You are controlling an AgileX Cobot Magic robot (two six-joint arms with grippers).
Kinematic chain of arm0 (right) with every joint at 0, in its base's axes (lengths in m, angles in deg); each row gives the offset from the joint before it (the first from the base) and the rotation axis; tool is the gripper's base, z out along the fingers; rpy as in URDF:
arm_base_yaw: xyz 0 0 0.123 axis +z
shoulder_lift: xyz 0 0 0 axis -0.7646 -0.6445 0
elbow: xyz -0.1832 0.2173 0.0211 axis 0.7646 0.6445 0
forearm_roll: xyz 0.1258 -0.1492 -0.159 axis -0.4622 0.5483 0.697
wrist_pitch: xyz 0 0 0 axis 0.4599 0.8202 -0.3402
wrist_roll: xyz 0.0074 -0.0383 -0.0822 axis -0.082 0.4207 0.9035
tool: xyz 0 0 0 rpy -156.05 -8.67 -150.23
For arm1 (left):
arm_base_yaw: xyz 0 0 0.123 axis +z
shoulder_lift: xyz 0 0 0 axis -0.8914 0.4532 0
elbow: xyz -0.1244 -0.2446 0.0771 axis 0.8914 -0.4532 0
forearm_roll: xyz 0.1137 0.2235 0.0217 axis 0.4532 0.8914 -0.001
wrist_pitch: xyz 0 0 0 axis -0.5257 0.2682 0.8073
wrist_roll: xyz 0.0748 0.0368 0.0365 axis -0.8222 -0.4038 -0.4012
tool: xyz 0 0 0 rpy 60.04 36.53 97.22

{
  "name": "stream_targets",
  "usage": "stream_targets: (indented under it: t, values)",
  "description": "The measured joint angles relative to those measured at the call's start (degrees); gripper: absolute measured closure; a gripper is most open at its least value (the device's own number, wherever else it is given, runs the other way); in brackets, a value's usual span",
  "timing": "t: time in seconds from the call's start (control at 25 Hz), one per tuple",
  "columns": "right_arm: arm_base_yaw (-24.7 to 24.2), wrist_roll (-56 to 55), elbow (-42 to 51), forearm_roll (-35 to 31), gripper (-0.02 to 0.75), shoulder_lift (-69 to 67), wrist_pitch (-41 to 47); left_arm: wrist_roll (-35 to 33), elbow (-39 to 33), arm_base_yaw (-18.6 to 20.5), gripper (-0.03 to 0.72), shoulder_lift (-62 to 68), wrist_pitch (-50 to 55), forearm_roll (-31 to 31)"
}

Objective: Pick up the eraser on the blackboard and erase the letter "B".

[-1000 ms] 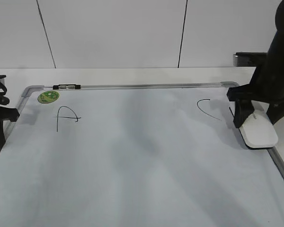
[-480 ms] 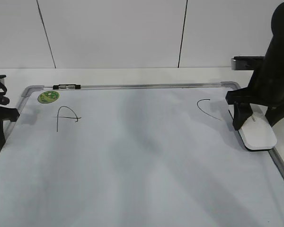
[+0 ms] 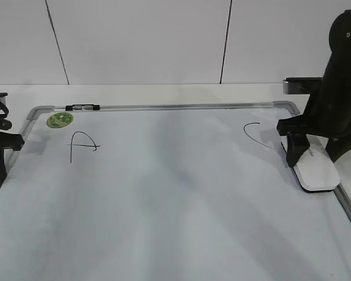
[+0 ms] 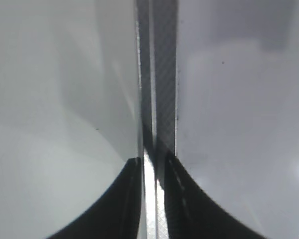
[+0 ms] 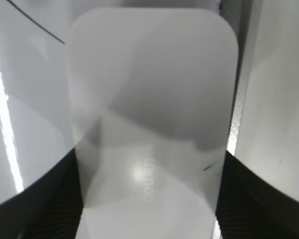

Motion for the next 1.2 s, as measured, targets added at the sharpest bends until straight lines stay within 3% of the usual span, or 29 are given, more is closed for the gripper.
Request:
stream_targets:
  t: [0.88, 1.2]
  values:
    - [0.00, 0.00, 0.00, 0.57, 0.192, 0.00, 0.15, 0.00, 0.00, 0.00, 0.551, 0.00, 0.11, 0.00]
    - [0.00, 0.00, 0.00, 0.48, 0.075, 0.00, 1.61, 0.00, 0.00, 0.00, 0.549, 0.00, 0.11, 0.00]
